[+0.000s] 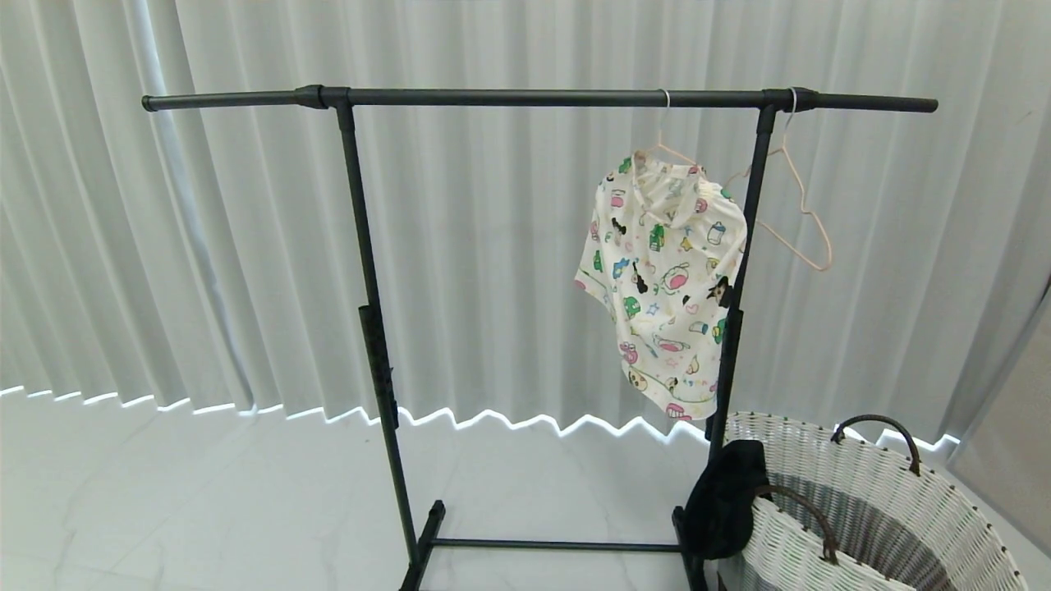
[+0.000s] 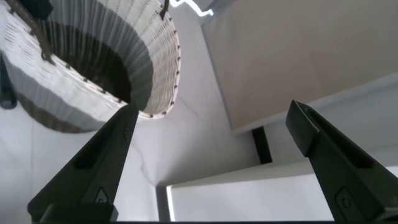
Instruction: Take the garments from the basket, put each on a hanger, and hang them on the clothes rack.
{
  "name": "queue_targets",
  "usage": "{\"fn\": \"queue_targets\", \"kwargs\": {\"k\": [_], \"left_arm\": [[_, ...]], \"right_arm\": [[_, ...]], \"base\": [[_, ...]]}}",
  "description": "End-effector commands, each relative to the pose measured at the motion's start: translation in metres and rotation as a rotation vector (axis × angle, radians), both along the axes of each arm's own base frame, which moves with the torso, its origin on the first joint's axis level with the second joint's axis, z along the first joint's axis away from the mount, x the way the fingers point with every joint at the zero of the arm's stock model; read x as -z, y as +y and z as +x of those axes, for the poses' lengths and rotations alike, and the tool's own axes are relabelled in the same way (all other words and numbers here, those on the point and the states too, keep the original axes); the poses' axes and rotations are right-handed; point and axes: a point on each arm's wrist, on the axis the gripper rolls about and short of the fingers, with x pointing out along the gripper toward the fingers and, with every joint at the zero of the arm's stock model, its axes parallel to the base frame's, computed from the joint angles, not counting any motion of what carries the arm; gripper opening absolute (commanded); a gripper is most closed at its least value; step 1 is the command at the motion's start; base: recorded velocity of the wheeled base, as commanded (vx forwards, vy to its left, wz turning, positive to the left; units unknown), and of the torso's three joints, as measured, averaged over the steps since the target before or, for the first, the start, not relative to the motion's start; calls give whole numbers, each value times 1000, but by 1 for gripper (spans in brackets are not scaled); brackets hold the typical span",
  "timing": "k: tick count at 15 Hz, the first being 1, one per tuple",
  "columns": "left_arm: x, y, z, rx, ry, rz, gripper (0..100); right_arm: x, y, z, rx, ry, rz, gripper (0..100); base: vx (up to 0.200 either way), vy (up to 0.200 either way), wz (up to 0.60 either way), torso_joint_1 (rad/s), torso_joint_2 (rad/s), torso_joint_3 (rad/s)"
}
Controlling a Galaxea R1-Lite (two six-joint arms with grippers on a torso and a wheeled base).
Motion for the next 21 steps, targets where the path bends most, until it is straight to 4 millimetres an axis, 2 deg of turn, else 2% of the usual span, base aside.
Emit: {"fn": "queue_targets", "kwargs": {"k": [1, 10, 15, 18, 21], "left_arm": [[0, 0, 1, -7, 11, 6, 100], [0, 0, 1, -9, 7, 6, 100], [0, 0, 0, -4, 6, 6, 100], [0, -1, -1, 45, -16, 6, 100], [0, -2, 0, 75, -8, 4, 100]], "right_arm": [[7, 0, 0, -14, 14, -18, 100], [17, 1, -5, -32, 41, -26, 100], [26, 6, -3, -102, 89, -18, 100], [36, 15, 9, -262, 163, 68, 100], [57, 29, 26, -378, 257, 95, 100]], "base": [[200, 0, 0, 2, 36, 32], [200, 0, 0, -1, 9, 7], [200, 0, 0, 1, 1, 3], [0, 0, 0, 0, 0, 0], [0, 0, 0, 0, 0, 0]]}}
